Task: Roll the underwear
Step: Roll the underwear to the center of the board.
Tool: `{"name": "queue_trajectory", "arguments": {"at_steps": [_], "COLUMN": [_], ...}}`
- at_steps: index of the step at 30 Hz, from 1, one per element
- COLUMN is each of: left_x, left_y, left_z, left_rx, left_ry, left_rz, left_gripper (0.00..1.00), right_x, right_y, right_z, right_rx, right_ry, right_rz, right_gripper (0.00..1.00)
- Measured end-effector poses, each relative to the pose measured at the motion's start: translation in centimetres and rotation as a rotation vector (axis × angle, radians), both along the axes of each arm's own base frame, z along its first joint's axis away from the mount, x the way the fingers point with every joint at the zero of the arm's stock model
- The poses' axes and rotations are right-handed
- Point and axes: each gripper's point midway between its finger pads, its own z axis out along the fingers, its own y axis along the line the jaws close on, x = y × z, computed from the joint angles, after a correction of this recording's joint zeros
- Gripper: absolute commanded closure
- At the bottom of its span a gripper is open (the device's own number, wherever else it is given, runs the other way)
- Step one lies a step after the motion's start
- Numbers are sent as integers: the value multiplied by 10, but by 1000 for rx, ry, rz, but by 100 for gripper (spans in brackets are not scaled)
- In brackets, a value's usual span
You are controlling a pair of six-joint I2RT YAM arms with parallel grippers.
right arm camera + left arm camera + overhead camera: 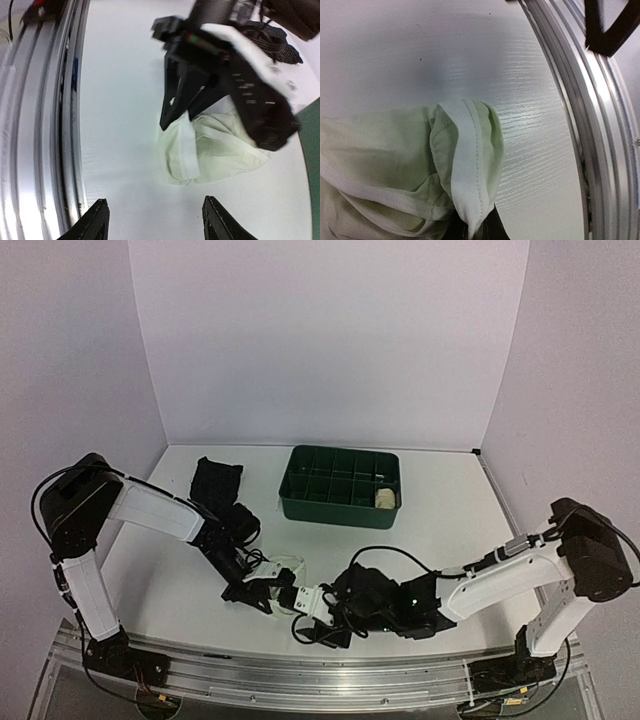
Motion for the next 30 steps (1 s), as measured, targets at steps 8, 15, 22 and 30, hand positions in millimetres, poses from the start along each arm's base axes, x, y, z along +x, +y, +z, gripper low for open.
{"name": "queue_trajectory", "arguments": {"at_steps": [8, 15, 22, 30], "left_x": [5, 3, 3, 0], "left_y": [2, 0, -1, 2], "left_z": [0, -1, -1, 9], "left_rx": [20, 38, 49, 27], "left_ry": [184, 242, 268, 301], "left_rz": [69, 86, 93, 81], "left_gripper": [100, 100, 99, 43], "right_x": [17, 28, 35, 39], "right_y": [34, 49, 49, 48], "right_z": [-32, -57, -59, -63], "right_rx": [-155, -217, -225, -200], "right_ry": [-248, -308, -309, -126], "right_rz": [71, 79, 34, -48], "right_gripper": [39, 64, 94, 100]}}
